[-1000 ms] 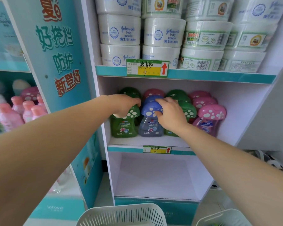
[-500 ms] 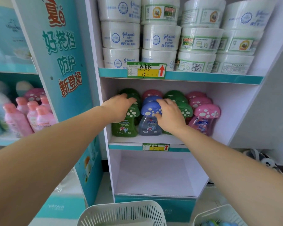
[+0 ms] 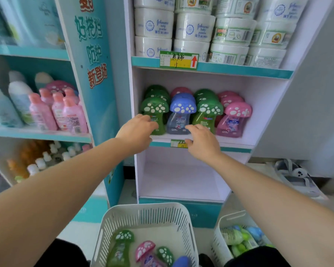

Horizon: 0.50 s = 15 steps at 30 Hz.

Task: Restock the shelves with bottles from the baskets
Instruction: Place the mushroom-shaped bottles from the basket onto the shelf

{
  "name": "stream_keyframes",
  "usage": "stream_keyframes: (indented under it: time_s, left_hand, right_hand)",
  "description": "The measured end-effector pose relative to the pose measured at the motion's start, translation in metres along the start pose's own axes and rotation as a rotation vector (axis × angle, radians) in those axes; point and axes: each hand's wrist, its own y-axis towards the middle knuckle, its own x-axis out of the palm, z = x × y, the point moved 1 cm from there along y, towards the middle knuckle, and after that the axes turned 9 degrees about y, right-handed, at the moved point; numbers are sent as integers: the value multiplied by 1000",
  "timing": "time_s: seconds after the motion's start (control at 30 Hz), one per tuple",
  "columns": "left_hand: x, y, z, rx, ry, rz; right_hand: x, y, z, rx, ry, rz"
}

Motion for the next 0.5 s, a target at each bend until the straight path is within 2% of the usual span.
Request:
stream_keyframes:
  time_s: [0.5]
  left_hand:
    - [154, -136, 20, -125, -151, -426]
  right_hand:
    - [132, -107, 16, 84, 64, -330]
